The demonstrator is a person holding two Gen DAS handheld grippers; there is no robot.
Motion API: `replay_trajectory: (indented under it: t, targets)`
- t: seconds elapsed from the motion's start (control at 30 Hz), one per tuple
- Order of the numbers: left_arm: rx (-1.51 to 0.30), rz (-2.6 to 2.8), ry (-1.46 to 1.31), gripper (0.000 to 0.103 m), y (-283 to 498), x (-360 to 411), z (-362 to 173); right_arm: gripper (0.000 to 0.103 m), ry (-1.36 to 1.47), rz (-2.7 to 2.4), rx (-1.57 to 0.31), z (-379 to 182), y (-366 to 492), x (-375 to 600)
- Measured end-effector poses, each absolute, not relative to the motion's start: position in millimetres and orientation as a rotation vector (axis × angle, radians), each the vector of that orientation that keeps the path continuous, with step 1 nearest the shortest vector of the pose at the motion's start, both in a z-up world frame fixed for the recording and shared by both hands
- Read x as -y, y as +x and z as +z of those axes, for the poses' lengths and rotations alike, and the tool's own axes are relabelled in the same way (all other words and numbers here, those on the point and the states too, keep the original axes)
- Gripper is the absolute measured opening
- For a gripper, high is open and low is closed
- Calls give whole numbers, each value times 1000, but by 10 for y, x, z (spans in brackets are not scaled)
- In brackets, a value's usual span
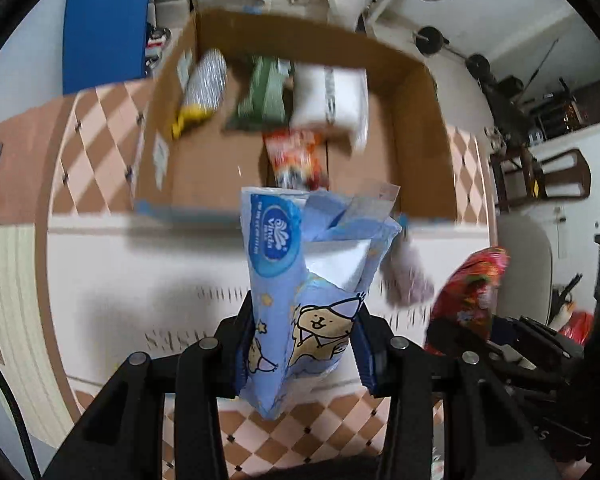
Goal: Organize soft objects
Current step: 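Place the tissue pack and red floral bag into the box, open both grippers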
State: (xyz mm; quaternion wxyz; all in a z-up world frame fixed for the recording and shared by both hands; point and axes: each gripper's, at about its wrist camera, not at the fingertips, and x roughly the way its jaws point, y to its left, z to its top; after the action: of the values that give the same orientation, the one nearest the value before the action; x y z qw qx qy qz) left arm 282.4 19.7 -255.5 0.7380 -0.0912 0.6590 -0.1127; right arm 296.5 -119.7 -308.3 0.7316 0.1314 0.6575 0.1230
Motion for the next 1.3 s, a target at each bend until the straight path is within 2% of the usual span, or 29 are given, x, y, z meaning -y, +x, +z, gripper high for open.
replay_trajectory:
  t: [0.13, 0.2, 0.4, 0.7, 1.13, 1.23, 1.27, 1.3]
  targets:
    - [-1463, -211, -218, 39, 3447, -421, -2500, 48, 287, 250, -1376, -2812, 3439, 1342]
    - [-1490, -185, -234, 39, 3782, -484, -2641, 48, 278, 226, -1366, -2801, 3717, 1314]
    - [-1620, -130, -240, 39, 4323, -485, -3242, 48, 258, 181, -1445, -3238, 4418, 1286]
    - [-1755, -99, -210, 40, 4486, -493, -3872, 48, 229, 130, -1603, -4122, 4719, 1133]
    - [-1792, -102, -210, 43, 4506, -579, -4029, 48, 220, 110, -1704, -4555, 4837, 1059]
    - [-1793, -112, -219, 46, 4494, -532, -3929, 50, 220, 120, -1719, -4571, 4854, 1049]
    - [-1787, -121, -217, 54, 4488, -522, -3893, 51, 218, 121, -1721, -4557, 4851, 1051]
    - [-1776, -125, -206, 63, 4482, -514, -3839, 59, 212, 127, -1716, -4525, 4849, 1051]
